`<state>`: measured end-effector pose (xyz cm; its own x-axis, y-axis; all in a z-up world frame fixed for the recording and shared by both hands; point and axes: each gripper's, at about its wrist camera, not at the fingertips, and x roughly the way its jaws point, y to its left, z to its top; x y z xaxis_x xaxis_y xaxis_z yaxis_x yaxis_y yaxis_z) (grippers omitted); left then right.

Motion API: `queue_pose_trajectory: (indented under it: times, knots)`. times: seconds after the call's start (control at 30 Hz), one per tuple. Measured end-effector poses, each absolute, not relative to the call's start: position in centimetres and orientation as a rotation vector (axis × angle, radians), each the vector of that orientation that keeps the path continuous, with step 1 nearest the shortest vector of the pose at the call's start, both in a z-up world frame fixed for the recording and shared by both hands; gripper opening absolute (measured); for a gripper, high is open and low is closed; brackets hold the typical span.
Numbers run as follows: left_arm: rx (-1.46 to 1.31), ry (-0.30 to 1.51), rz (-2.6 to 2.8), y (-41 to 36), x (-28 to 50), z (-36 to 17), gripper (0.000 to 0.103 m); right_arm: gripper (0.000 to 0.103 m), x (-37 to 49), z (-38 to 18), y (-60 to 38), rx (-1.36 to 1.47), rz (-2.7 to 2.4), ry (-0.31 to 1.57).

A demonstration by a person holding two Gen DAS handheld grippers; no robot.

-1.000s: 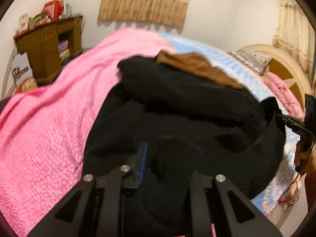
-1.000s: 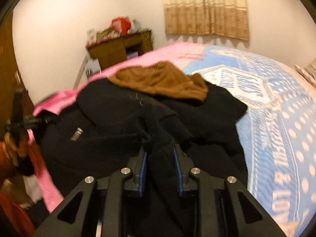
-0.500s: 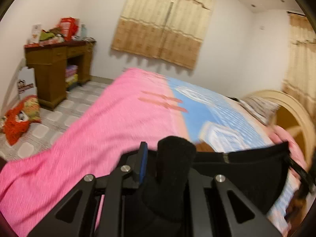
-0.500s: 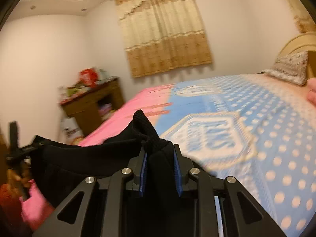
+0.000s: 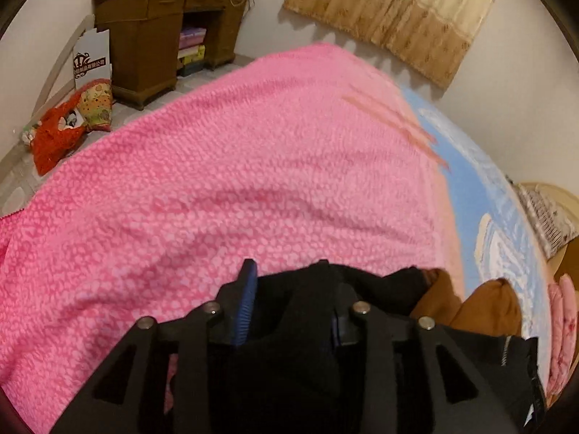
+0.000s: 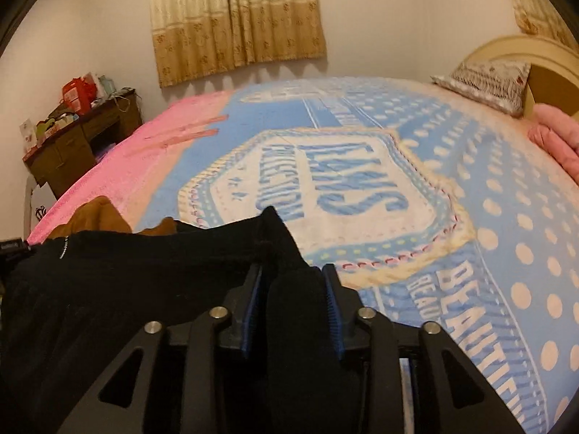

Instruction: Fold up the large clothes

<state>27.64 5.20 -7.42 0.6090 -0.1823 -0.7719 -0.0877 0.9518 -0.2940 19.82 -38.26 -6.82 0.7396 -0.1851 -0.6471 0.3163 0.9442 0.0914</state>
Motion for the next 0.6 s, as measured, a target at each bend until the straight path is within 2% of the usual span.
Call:
queue_pose_trajectory:
  times: [0.07,0.13,0.17,0.2,0.33,0.37,0.47,0.6]
  knots:
    - [-0.289,0.92,-0.041,4.7,28.3,-7.5,0.04,0.049,19.9,-7.1,-38.3,0.207,-0.288,0.701]
    - [-0.252,0.938,0.005,4.2,28.5,-7.2,0.054,0.057,20.3,-7.5,-38.8,0.228,-0.293,0.718]
    - [-0.243,0.948,0.033,4.0,29.1,-7.2,0.064,0.058,20.6,-7.7,-39.1,0.24,-0.298,0.721]
    - [-0.247,0.958,0.052,4.2,29.3,-7.1,0.07,0.061,20.7,-7.9,-39.2,0.244,-0.304,0.72]
    - [-0.322,0.97,-0.026,5.3,29.3,-5.6,0.071,0.063,20.5,-7.9,-38.6,0.213,-0.322,0.721]
    - [-0.325,0.961,-0.042,6.0,28.7,-4.8,0.075,0.063,20.5,-8.0,-38.6,0.214,-0.325,0.718]
    - [-0.28,0.878,-0.027,7.7,26.2,-1.5,0.102,0.066,20.4,-7.9,-38.9,0.233,-0.314,0.719]
    - [-0.125,0.773,-0.026,8.1,22.8,1.9,0.103,0.068,20.4,-7.9,-39.4,0.27,-0.278,0.721]
